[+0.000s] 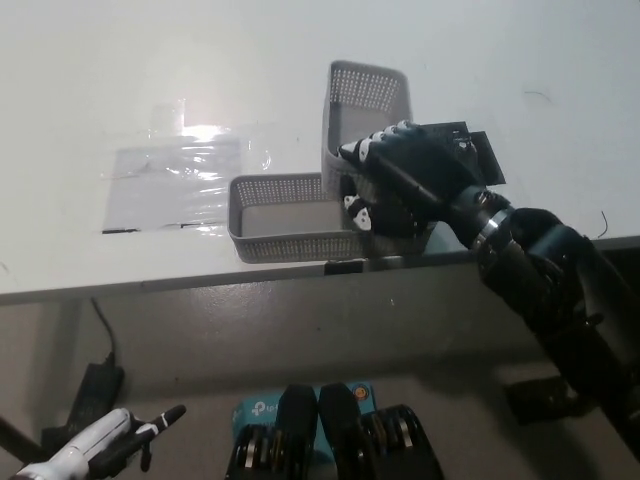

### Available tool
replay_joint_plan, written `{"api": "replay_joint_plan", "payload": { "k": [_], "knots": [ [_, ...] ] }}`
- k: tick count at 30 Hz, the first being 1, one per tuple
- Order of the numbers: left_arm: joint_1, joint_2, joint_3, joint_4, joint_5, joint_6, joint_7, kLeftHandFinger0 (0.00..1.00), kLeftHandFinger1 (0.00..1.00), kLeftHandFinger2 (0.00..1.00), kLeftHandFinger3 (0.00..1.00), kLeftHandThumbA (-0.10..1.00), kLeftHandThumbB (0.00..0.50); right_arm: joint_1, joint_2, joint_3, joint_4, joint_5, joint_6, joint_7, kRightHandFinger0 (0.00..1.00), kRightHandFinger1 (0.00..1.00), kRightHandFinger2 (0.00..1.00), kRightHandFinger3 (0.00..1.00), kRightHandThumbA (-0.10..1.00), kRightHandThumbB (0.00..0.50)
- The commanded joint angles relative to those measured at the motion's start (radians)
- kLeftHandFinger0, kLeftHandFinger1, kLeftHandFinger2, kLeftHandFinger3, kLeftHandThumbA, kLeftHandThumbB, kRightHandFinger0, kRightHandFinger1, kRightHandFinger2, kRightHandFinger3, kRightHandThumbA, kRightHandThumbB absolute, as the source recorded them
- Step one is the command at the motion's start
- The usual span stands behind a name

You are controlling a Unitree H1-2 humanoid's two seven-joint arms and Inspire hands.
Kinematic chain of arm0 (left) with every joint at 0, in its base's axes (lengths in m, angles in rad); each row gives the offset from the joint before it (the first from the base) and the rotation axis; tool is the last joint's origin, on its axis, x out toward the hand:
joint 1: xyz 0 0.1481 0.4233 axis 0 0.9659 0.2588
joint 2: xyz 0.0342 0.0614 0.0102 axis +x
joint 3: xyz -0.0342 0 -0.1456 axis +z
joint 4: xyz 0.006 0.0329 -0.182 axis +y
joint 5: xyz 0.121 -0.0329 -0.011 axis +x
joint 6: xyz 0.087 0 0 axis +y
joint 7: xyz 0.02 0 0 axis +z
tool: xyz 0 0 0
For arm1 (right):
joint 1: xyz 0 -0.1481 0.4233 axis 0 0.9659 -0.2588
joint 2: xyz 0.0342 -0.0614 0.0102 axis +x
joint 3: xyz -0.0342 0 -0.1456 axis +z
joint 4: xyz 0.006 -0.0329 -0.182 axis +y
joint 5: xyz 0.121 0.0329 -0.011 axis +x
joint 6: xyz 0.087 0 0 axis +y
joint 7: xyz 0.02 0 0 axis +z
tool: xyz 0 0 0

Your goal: The robot uses its right hand to pick up the grey box kept on the middle on the desk and place it on top of another box next to it in a right angle

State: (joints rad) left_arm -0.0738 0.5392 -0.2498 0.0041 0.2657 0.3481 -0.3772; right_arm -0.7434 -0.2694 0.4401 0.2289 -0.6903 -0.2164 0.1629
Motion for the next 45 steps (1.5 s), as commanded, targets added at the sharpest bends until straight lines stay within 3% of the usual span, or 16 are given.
{"api": "replay_joint_plan", "payload": {
  "k": [1,5,10,13,17,20,22,29,31,33,34,35,36,37,39,45],
  "knots": [
    [-0.017,0.019,0.01,-0.012,-0.001,-0.003,-0.018,0.0,0.0,0.02,0.15,0.96,0.246,-0.01,-0.018,-0.007,-0.001,0.034,-0.055,0.017,0.0,0.01,0.34,0.19,-0.1,0.255],
    [-0.026,0.023,0.004,-0.005,0.012,-0.009,-0.018,0.0,0.0,0.03,0.15,0.98,0.27,-0.005,-0.021,-0.005,0.022,0.022,-0.072,0.01,0.0,0.02,0.35,0.16,-0.1,0.277],
    [-0.036,0.024,-0.002,-0.001,0.017,-0.006,-0.023,0.0,0.0,0.0,0.13,0.99,0.268,0.014,-0.012,0.007,0.063,0.018,-0.088,0.009,0.0,0.08,0.4,0.24,-0.1,0.267],
    [-0.039,0.03,-0.005,-0.005,0.017,0.0,-0.03,0.0,0.0,0.01,0.14,0.99,0.265,0.036,-0.006,0.017,0.072,-0.003,-0.11,-0.021,0.0,0.07,0.37,0.27,-0.1,0.307],
    [-0.05,0.031,0.003,-0.007,0.012,-0.001,-0.034,0.0,0.0,0.02,0.15,0.96,0.256,0.045,-0.007,0.03,0.095,-0.03,-0.126,-0.05,0.0,0.1,0.41,0.31,-0.1,0.237],
    [-0.048,0.03,0.004,-0.01,0.017,0.0,-0.032,0.01,0.0,0.02,0.15,0.96,0.255,0.044,-0.017,0.054,0.103,-0.047,-0.128,-0.031,0.0,0.21,0.54,0.39,-0.1,0.079],
    [-0.05,0.03,0.007,-0.016,0.01,-0.002,-0.037,0.04,0.02,0.04,0.17,0.96,0.261,0.041,-0.027,0.081,0.118,-0.079,-0.144,-0.033,0.0,0.24,0.61,0.44,-0.1,0.033],
    [-0.049,0.029,0.01,-0.026,0.011,0.007,-0.041,0.0,0.0,0.03,0.17,0.95,0.257,0.041,-0.041,0.111,0.099,-0.107,-0.164,-0.028,0.0,0.21,0.57,0.45,-0.1,0.001],
    [-0.049,0.027,0.011,-0.023,0.014,0.008,-0.041,0.01,0.0,0.03,0.17,0.95,0.253,0.035,-0.053,0.125,0.05,-0.152,-0.125,0.007,0.0,0.16,0.51,0.66,-0.1,0.0],
    [-0.049,0.024,0.016,-0.017,0.007,0.005,-0.043,0.01,0.0,0.04,0.18,0.94,0.256,0.026,-0.066,0.145,0.006,-0.226,-0.055,0.062,0.37,0.54,0.77,1.0,0.13,0.074],
    [-0.046,0.02,0.017,-0.016,0.005,0.004,-0.041,0.0,0.0,0.04,0.18,0.94,0.257,0.025,-0.07,0.149,-0.005,-0.236,-0.04,0.082,0.43,0.56,0.74,1.0,0.2,0.071],
    [-0.045,0.022,0.015,-0.022,0.012,0.011,-0.042,0.0,0.0,0.03,0.19,0.94,0.261,0.02,-0.077,0.159,-0.03,-0.29,-0.01,0.098,0.69,0.94,1.0,1.0,0.38,0.18],
    [-0.043,0.018,0.017,-0.021,0.01,0.013,-0.042,0.0,0.0,0.02,0.19,0.94,0.259,0.02,-0.077,0.16,-0.038,-0.298,0.001,0.107,0.78,1.0,1.0,1.0,0.41,0.203],
    [-0.043,0.018,0.015,-0.021,0.014,0.011,-0.042,0.0,0.0,0.01,0.18,0.94,0.253,0.021,-0.077,0.155,-0.054,-0.295,0.017,0.124,0.88,1.0,1.0,1.0,0.44,0.256],
    [-0.038,0.012,0.014,-0.02,0.014,0.007,-0.039,0.0,0.0,0.01,0.17,0.94,0.249,0.025,-0.08,0.149,-0.074,-0.296,0.03,0.146,1.0,1.0,1.0,1.0,0.48,0.272],
    [-0.014,0.003,0.019,-0.016,0.016,-0.001,-0.026,0.01,0.0,0.0,0.13,0.95,0.274,0.032,-0.088,0.132,-0.13,-0.335,0.014,0.102,1.0,1.0,1.0,1.0,0.55,0.397]
  ]
}}
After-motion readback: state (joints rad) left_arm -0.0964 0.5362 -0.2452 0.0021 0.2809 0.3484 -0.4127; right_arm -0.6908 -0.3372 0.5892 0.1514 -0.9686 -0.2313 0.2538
